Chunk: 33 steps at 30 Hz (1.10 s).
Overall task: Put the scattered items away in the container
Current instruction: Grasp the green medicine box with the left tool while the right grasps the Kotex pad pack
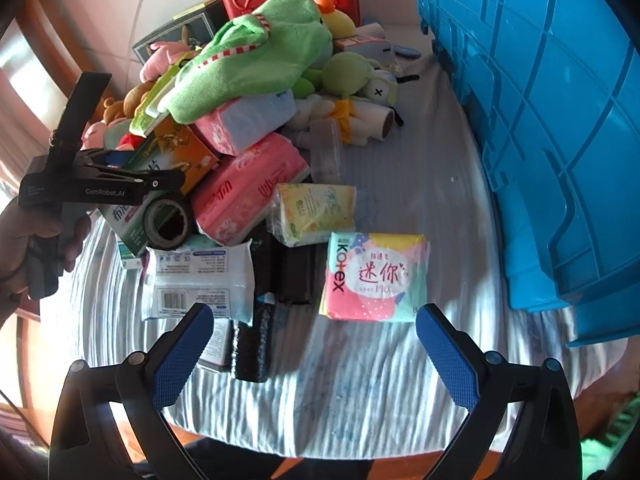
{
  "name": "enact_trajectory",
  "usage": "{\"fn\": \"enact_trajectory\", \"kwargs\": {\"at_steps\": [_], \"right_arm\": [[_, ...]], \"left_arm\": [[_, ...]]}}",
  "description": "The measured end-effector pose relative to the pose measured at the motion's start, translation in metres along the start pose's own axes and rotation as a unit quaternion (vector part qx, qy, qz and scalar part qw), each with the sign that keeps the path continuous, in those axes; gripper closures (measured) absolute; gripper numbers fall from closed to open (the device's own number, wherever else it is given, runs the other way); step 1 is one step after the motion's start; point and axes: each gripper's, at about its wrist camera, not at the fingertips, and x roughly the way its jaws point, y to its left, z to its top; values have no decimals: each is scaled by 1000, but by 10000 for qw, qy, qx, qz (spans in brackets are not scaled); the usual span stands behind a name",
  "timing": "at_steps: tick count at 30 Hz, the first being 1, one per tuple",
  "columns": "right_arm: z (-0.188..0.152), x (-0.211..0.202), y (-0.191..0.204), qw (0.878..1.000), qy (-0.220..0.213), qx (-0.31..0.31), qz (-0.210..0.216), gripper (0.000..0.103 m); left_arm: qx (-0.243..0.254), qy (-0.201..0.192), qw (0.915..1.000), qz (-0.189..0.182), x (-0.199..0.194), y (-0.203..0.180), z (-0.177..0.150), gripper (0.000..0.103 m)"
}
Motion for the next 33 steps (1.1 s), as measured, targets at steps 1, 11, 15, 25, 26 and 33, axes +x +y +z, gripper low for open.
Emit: {"fn": "enact_trajectory", "kwargs": {"at_steps": [1,11,15,25,26,33], "right_arm": [[-1,3,-1,10000,37,9,-18,0],[-3,19,-6,9999,167,12,-25,0],[-2,28,-11,9998,167,20,-136,0],[6,74,-20,9949,283,-129,-959,0],[7,79,-22,9943,317,-111,-1017,0],[12,107,-33,9928,518,-3,-1078,0]], "left_arm": [[25,-36,10000,34,-2,-2,0,40],[-8,-567,9980,-262,-49,-3,-16,80],[-110,-674,9973,-285,-62,-2,-19,84],[-292,-838,9956,-288,-82,16,-25,84],[-301,-848,9955,-287,-84,17,-26,84],[-345,-860,9953,-286,-92,21,-31,84]]}}
